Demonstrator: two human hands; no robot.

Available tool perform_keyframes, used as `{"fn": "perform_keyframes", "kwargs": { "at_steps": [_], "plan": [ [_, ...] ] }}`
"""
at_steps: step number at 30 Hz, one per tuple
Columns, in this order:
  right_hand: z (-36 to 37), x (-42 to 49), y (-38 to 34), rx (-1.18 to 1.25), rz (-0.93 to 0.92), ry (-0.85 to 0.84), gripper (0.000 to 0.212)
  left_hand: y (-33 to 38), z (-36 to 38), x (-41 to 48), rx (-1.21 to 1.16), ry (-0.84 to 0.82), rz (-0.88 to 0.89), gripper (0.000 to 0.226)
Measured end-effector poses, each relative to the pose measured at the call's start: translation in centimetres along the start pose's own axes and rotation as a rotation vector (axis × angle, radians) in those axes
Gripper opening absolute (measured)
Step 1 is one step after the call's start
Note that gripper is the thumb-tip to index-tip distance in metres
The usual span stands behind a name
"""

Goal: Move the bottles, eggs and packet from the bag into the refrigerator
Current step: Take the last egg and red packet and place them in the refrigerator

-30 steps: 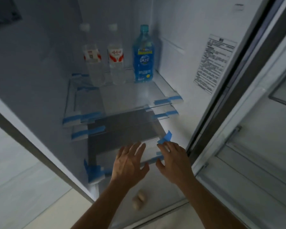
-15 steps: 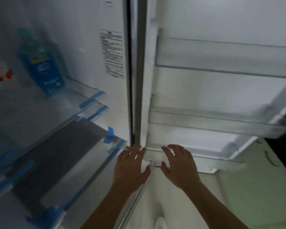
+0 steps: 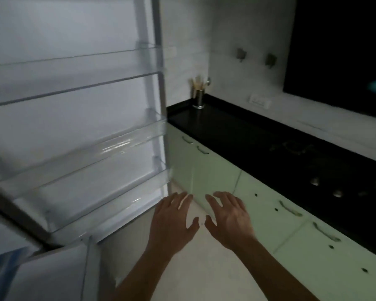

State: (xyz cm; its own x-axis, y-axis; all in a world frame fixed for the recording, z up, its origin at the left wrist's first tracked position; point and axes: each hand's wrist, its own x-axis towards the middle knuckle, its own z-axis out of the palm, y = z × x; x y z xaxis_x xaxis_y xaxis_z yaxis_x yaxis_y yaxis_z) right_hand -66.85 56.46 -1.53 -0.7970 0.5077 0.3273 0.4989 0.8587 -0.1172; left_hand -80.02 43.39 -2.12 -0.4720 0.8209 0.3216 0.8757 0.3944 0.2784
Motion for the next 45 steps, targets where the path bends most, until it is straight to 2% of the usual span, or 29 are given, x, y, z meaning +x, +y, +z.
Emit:
{"fn": "perform_keyframes", "kwargs": {
  "at_steps": [6,13,20,25,30,36,45],
  "plan": [
    [-5.7,-10.5,11.2,-0.089,0.291,0.019,0.053,14.7,4.0,1.6,-0.069,-0.073,0.308,0.059],
    [-12.2,-27.1,21.3,-0.182,0.579,0.023,0.051,32.9,8.7,-3.3,-0.128,-0.165,0.579,0.061],
    [-17.9,-43.3,26.8,-0.257,0.899,0.087,0.049,48.5,12.4,-10.7,-0.152,-0.304,0.857,0.063],
    [-20.7,-51.5,28.5,-0.276,1.127,0.136,0.05,57.1,13.8,-14.4,-0.213,-0.382,1.031,0.058],
    [-21.3,-55.9,30.6,-0.287,1.275,0.147,0.051,62.6,15.0,-15.7,-0.252,-0.413,1.142,0.056],
    [-21.4,-56.9,35.0,-0.288,1.378,0.144,0.05,67.9,18.2,-13.1,-0.259,-0.428,1.163,0.058],
    [-22.0,-54.7,47.5,-0.331,1.453,0.093,0.051,77.9,24.8,-5.5,-0.315,-0.47,1.261,0.059]
  ]
}}
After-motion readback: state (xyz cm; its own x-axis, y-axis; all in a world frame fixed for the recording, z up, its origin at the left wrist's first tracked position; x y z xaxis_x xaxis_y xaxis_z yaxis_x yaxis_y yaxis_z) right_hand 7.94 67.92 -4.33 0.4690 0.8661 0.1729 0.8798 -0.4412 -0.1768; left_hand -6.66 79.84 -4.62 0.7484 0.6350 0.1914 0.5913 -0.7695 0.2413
